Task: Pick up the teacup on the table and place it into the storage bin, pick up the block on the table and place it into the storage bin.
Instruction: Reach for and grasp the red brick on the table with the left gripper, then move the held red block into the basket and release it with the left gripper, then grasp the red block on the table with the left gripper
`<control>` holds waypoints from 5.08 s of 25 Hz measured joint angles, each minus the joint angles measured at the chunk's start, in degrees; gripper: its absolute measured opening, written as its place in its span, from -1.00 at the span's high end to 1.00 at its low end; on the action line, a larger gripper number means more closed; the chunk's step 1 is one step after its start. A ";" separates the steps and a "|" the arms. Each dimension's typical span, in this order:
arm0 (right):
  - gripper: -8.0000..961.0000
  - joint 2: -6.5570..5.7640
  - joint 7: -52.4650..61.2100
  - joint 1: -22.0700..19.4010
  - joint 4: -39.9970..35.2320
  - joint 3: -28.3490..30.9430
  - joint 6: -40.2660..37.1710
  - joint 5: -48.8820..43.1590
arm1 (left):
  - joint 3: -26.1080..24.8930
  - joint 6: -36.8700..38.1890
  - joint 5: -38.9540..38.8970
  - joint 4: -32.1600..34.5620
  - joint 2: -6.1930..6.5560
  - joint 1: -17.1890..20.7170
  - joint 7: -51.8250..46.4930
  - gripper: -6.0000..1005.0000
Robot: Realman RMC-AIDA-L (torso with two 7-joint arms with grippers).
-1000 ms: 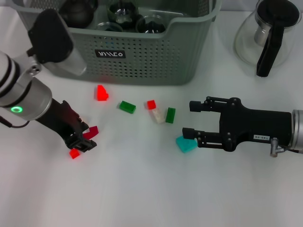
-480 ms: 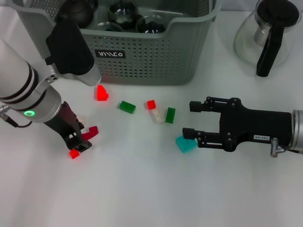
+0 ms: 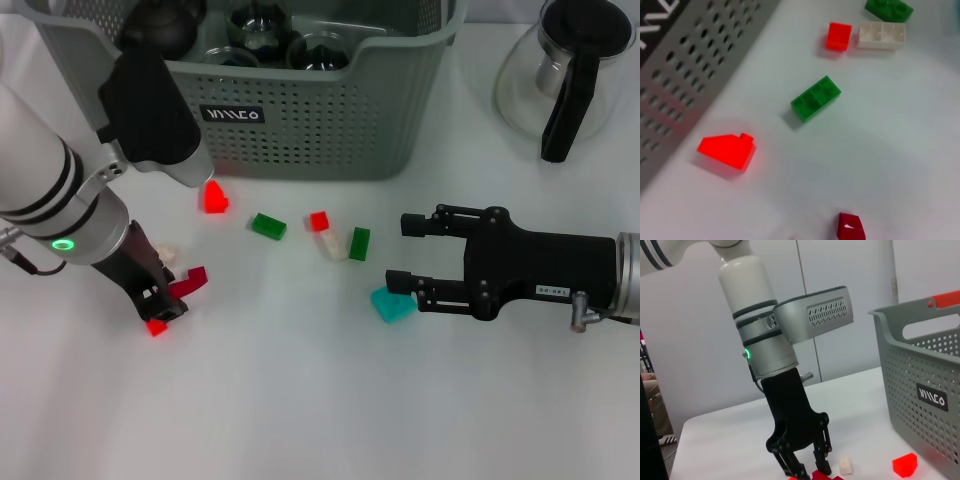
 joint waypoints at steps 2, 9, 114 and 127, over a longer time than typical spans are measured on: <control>-0.56 0.00 0.00 0.00 0.00 0.00 0.02 0.00 | 0.01 -0.05 0.16 -0.77 0.00 -0.24 -0.06 0.23; -0.56 0.00 0.00 -0.07 0.00 0.00 0.04 0.00 | 0.02 -0.91 0.31 -1.47 0.00 -0.46 -0.49 0.23; -0.55 0.18 1.41 0.97 0.26 0.00 1.20 0.25 | -35.76 22.77 -9.82 2.20 0.90 -1.99 17.80 -0.27; -0.55 0.18 0.98 0.79 0.52 0.00 1.36 -0.01 | -14.21 13.24 -4.54 3.73 0.06 0.05 4.60 0.00</control>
